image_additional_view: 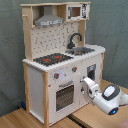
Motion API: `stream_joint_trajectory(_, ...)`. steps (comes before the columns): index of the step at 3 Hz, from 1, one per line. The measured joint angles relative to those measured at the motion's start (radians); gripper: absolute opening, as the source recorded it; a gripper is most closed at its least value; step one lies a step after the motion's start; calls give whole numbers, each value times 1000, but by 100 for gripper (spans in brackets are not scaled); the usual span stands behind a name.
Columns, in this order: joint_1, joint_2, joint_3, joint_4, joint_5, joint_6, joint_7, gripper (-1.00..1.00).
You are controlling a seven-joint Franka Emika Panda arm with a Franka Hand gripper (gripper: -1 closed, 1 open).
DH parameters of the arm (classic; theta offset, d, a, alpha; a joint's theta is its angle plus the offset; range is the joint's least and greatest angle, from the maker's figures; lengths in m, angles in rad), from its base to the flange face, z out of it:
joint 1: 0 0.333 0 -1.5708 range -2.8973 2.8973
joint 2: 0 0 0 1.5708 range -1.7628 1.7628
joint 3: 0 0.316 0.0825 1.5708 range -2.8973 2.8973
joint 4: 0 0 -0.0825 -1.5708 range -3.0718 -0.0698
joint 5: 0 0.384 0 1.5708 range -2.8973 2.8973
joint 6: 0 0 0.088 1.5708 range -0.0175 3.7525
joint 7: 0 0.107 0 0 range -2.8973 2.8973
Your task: Play with the kitchen
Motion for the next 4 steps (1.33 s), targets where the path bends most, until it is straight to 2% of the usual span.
stream_joint_trajectory(1,-6,-59,4,-15,0,55,88,100)
stream_joint_trajectory(2,-23,-83,18,-22,-8,80,194,100)
stream_joint_trajectory(4,-70,-69,21,-16,-82,80,406,100)
